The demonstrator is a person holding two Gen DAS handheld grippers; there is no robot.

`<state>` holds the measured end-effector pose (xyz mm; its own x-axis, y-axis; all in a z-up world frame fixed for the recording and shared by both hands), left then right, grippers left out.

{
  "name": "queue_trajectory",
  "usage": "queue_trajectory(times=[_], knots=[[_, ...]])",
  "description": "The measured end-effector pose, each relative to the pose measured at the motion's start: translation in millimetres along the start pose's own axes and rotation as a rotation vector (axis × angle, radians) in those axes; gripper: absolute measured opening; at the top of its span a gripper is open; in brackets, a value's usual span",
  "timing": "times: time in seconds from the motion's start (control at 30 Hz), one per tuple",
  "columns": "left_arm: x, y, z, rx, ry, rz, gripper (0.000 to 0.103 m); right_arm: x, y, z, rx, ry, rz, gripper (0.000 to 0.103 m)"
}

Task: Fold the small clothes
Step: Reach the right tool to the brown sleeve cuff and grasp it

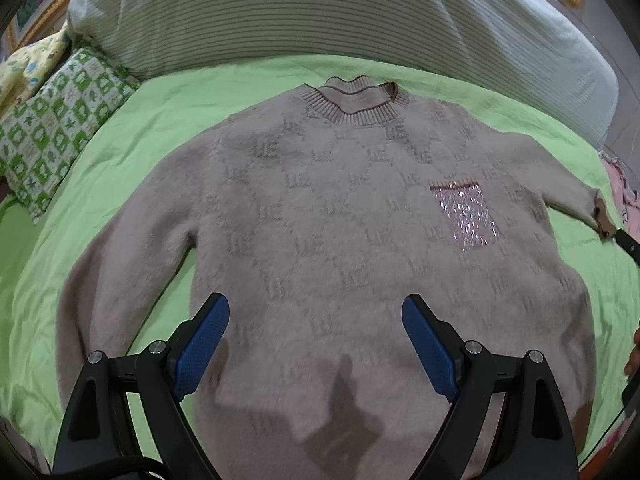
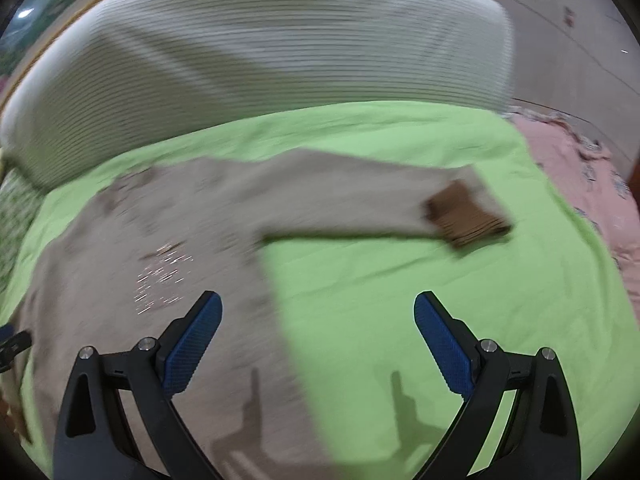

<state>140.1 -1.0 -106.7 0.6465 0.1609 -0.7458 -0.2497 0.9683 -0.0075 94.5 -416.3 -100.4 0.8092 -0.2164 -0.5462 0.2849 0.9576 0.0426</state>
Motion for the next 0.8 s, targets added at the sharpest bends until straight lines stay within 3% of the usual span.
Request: queue_trajectory(times=[0.23, 0.5, 0.53, 0.6, 0.63, 0.7, 0.8], knots=[[38.2, -10.5, 31.2, -0.022, 0.016, 0.012, 0.089, 56.9, -72.0, 38.8, 0.052, -0.003, -0.147, 0.097], [81.2, -14.1, 51.6, -0.054, 0.044, 0.031, 0.089, 118.1, -99.2, 28.1, -0.025, 0.103, -0.229, 0.094], [89.9, -14.4, 53.3, -0.057, 0.053, 0.029, 0.089, 124.0, -103.3, 24.4, -0.025, 0.126, -0.239, 0.090], [101.9, -14.5, 55.8, -0.062, 0.060, 0.022, 0.089, 130.8, -112.6, 19.5, 0.007, 0.165, -0.235, 0.061], [108.9, -14.0, 57.3, -0.063, 0.063, 0.021, 0.089, 129.8, -115.9, 19.7, 0.023, 0.168, -0.232, 0.056], [121.3, -11.9, 58.0, -0.064, 0.078, 0.021, 0.089, 123.3, -123.0, 24.4, 0.037, 0.166, -0.251, 0.028], [135.0, -3.7, 54.8, -0.081, 0.108, 0.024, 0.089, 107.3, -119.9, 38.2, 0.116, 0.132, -0.205, 0.017]])
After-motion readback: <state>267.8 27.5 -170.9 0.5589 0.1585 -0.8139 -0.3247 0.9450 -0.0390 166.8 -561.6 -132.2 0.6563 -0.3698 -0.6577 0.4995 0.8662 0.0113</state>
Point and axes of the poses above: each gripper's, at about its wrist camera, not at the fingertips, and x roughly the way its jaws point, y to its left, z to its top, the point moved 9 cm from there along x, roughly the way its jaws point, and after that the axes turned 10 degrees about -y, right-handed, at the moved point
